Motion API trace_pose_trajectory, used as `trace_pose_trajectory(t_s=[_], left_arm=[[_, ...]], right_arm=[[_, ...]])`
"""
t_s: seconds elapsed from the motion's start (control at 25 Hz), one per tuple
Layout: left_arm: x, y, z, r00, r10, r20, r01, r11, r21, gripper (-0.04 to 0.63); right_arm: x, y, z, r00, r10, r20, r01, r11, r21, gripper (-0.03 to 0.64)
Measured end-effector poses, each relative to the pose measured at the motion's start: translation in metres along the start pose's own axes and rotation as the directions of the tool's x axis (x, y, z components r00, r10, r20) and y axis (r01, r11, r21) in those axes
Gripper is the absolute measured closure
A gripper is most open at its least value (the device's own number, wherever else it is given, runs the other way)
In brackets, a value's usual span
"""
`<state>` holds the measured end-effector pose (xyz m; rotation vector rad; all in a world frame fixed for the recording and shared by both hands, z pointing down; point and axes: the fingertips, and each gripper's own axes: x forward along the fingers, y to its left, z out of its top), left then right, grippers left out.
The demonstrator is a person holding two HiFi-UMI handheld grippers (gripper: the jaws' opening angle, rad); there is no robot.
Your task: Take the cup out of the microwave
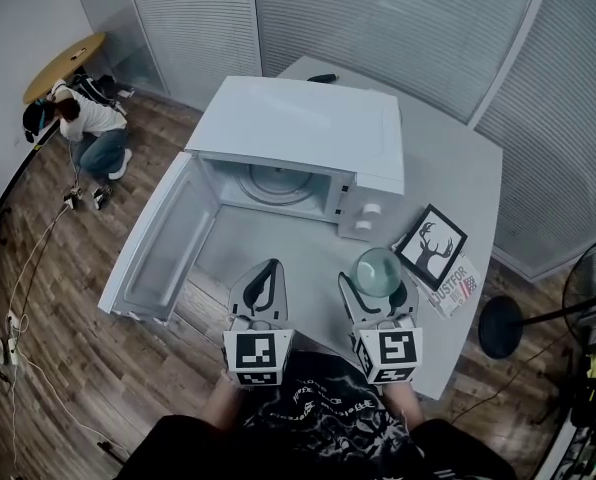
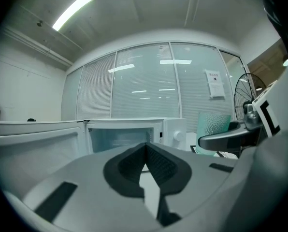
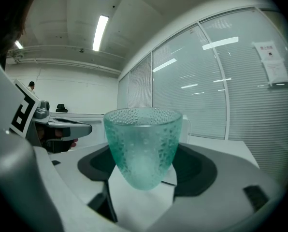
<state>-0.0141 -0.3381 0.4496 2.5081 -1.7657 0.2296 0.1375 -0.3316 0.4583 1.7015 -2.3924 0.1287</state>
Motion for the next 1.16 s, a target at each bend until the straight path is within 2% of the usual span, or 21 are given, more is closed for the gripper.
trace_pose_trajectory(t_s=[0.96, 1.16], left_arm=[[-0.013, 0.009, -0.004, 0.999, 0.043, 0.012, -0.043, 0.999, -0.021, 0.591], [-0.016, 0.011, -0.006, 1.000, 0.023, -0.001, -0.023, 1.000, -0.010, 0.591]], right_arm=[[0.001, 0.010, 0.002, 1.000, 0.021, 0.005, -0.021, 0.999, -0.032, 0.256], [-0.001, 0.017, 0.003, 1.000, 0.027, 0.001, -0.027, 0.998, -0.063, 0.256]])
